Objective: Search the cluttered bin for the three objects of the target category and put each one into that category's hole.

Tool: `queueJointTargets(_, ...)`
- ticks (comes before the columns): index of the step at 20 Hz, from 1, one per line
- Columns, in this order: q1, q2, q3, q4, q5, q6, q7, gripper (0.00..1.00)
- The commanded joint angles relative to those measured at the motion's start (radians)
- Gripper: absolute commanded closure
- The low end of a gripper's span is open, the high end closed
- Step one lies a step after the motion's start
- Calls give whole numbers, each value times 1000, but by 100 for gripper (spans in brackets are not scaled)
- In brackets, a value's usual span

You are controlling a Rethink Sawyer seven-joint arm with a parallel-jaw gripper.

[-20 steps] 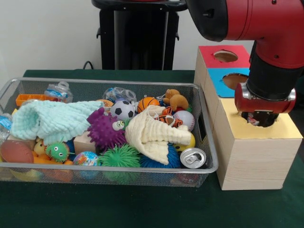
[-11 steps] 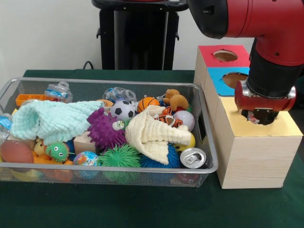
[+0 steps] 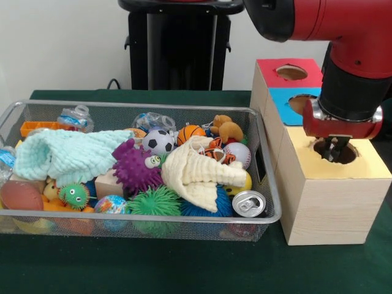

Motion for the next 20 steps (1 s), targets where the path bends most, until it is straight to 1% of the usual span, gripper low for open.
queueJointTargets(1, -33, -68, -2, 72, -47, 22, 37, 100)
queueJointTargets(5, -29, -62, -5, 80, -52, -3, 44, 100)
queueJointTargets(8, -32, -61, 1, 103, -52, -31, 49, 100)
queueJointTargets(12, -24, -69, -8, 106, -63, -29, 52, 100)
queueJointTargets(14, -22, -71, -10, 97, -67, -10, 53, 100)
queueJointTargets(16, -17, -81, -14, 107, -70, -6, 61, 100)
queueJointTargets(20, -21, -92, -13, 135, -85, -33, 57, 100)
